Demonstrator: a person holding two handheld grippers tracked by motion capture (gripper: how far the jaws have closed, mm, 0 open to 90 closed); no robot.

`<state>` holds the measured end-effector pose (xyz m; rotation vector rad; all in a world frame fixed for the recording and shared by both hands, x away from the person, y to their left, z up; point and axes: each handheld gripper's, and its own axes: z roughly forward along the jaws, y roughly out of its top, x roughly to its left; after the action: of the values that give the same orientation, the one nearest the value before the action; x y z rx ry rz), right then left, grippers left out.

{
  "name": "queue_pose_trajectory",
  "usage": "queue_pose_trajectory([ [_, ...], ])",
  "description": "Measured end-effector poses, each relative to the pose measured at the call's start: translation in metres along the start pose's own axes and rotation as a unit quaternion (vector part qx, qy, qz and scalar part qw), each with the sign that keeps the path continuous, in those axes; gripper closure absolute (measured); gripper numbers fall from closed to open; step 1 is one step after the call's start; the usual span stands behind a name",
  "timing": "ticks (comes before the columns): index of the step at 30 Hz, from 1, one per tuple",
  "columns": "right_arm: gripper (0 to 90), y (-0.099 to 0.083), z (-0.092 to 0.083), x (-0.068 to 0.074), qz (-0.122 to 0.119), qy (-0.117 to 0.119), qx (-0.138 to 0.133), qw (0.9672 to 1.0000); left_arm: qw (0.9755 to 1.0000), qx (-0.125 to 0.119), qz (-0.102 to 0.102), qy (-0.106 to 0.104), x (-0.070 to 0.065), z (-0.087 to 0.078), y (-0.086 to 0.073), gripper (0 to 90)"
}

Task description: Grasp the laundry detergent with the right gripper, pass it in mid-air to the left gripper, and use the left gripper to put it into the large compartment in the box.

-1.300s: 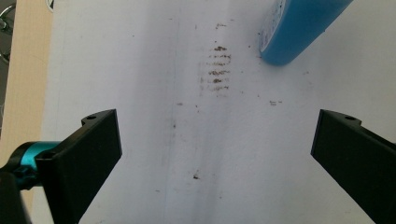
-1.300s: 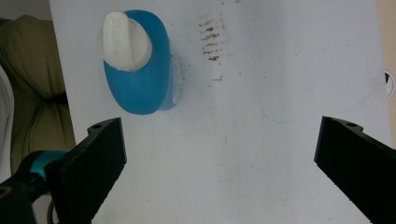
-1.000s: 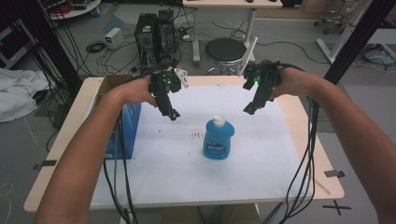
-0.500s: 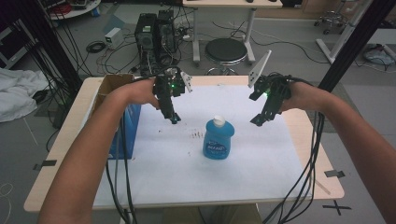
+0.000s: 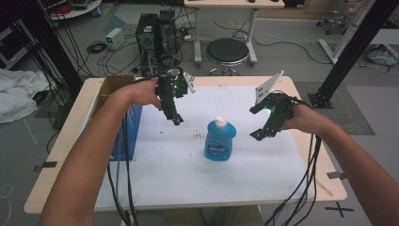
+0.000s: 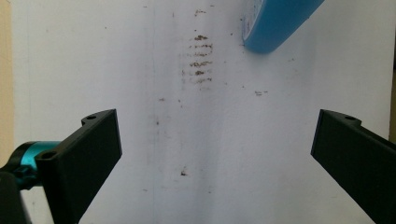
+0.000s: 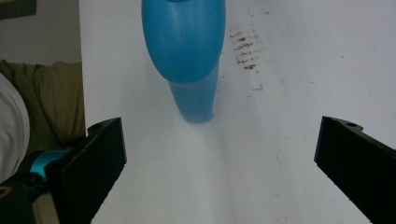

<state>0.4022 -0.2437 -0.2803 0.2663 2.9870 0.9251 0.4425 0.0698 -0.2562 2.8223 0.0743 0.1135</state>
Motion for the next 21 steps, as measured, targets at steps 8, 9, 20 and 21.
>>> queue_pose_trajectory([
  [8, 1.2, -0.019, 0.017, 0.005, 0.01, -0.001, -0.044, 0.999, 1.0, 0.0, 0.003, -0.001, -0.001, 0.0, 0.001, 1.7],
  [9, 1.2, -0.02, 0.02, 0.005, 0.009, -0.002, -0.049, 0.9988, 1.0, -0.001, 0.002, -0.001, -0.001, 0.0, 0.0, 1.7],
  [20, 1.2, -0.036, 0.044, 0.007, 0.025, 0.006, -0.097, 0.9949, 1.0, -0.004, 0.003, -0.001, -0.001, 0.0, 0.001, 1.7],
  [21, 1.2, -0.037, 0.046, 0.007, 0.028, 0.008, -0.1, 0.9945, 1.0, -0.004, 0.003, -0.001, -0.001, 0.0, 0.001, 1.8],
])
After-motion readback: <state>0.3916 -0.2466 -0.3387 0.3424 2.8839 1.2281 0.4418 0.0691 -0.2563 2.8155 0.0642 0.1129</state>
